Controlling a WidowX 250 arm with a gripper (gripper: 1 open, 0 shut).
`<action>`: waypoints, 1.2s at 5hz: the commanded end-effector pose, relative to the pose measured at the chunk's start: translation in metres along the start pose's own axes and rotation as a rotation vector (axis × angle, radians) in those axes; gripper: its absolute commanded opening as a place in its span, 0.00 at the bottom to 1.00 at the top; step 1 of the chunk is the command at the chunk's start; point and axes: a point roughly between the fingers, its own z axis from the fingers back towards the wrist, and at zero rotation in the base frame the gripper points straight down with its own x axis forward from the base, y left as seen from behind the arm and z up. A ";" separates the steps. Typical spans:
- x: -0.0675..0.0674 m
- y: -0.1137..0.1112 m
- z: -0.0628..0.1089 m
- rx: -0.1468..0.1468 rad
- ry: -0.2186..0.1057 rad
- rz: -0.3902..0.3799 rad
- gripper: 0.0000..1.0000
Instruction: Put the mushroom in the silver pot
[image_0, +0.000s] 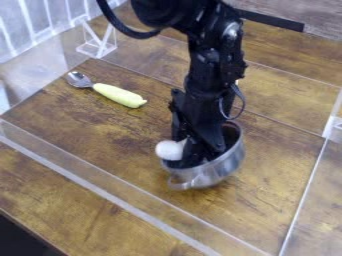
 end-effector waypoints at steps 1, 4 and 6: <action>0.002 0.002 -0.003 -0.016 -0.045 -0.028 0.00; -0.014 -0.006 0.007 -0.046 -0.034 0.058 0.00; -0.010 -0.005 0.014 -0.049 -0.062 0.056 0.00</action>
